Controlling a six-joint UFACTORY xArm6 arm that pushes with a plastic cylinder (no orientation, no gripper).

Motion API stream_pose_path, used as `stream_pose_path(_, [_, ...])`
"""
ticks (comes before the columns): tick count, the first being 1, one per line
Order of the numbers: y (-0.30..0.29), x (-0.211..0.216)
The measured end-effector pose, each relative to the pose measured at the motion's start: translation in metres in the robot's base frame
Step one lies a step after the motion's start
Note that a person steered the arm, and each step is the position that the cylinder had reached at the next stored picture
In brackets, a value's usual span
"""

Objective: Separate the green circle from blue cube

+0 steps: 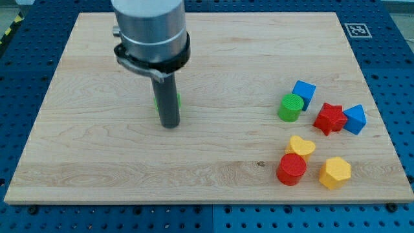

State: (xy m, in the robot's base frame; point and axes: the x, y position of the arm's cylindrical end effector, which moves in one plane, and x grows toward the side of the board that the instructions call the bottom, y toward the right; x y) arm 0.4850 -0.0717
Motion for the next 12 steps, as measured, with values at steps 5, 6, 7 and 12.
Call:
stream_pose_path(5, [0.093,-0.017])
stream_pose_path(6, [0.161,-0.008])
stream_pose_path(7, [0.167,0.017])
stream_pose_path(12, [0.229,0.019])
